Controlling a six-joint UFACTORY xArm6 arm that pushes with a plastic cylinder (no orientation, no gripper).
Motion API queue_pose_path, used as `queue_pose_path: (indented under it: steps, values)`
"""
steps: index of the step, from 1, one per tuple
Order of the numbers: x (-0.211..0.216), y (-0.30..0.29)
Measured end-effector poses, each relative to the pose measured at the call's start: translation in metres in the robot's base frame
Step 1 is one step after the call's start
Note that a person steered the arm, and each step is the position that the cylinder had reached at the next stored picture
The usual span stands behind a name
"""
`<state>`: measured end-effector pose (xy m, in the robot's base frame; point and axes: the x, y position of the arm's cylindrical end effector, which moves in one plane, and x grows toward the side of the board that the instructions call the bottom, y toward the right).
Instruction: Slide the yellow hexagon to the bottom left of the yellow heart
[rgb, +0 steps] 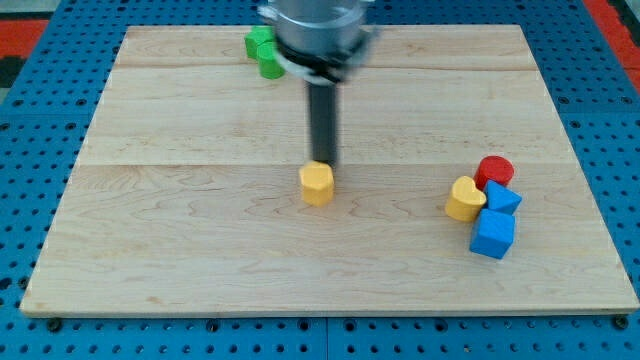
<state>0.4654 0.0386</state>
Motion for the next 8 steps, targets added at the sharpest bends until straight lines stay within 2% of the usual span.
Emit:
queue_pose_path:
  steps: [2, 3, 4, 5, 6, 7, 8]
  values:
    - [-0.036, -0.059]
    - [0.012, -0.085]
    - [0.036, -0.014]
    - [0.059, -0.039]
    - [0.080, -0.002]
    - [0.079, 0.052]
    - [0.090, -0.034]
